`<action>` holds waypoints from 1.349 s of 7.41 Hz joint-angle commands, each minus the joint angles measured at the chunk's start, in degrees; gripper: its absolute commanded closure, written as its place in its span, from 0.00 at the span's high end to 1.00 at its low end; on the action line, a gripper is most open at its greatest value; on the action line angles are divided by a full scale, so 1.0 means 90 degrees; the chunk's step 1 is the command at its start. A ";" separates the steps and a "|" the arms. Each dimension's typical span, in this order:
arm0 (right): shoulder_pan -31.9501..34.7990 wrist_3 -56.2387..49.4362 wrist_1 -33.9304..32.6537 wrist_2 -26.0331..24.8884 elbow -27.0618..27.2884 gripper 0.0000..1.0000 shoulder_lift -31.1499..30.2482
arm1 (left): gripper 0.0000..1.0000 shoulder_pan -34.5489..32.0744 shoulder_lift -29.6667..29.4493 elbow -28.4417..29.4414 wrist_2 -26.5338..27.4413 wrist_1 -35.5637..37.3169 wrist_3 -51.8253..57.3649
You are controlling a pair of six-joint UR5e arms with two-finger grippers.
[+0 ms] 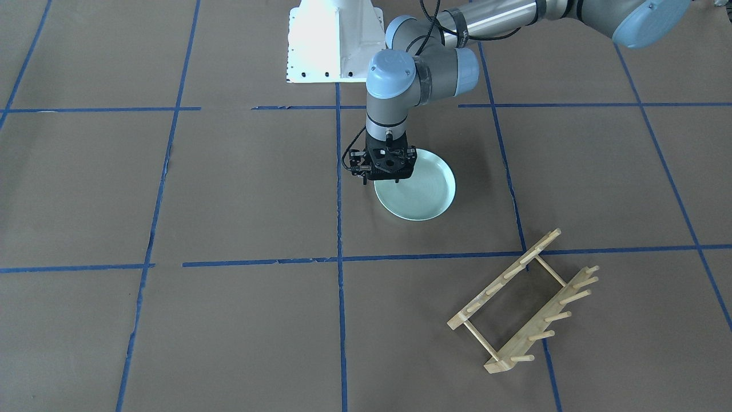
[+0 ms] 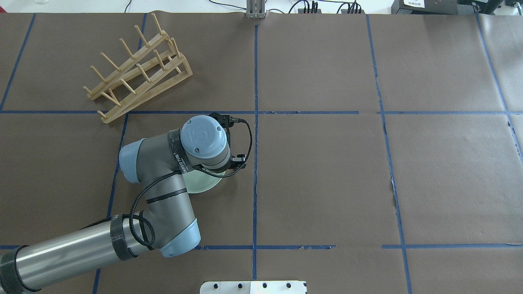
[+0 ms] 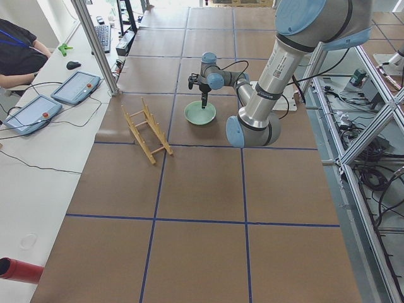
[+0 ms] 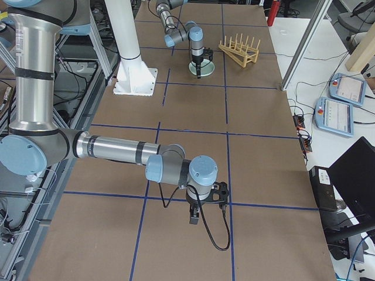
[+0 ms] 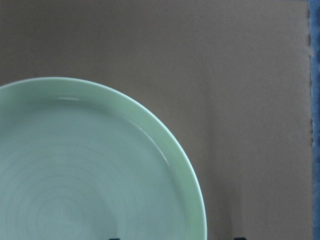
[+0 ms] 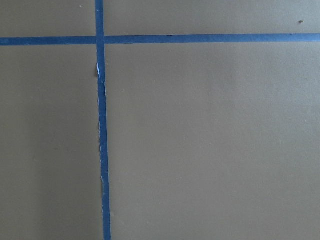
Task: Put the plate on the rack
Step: 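Close the left gripper on the plate rim and lift it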
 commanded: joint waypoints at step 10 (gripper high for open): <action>0.0000 0.0000 0.0000 0.0000 0.0000 1.00 0.0000 | 0.00 -0.1561 -0.0028 -0.2738 -0.0727 0.2192 0.0029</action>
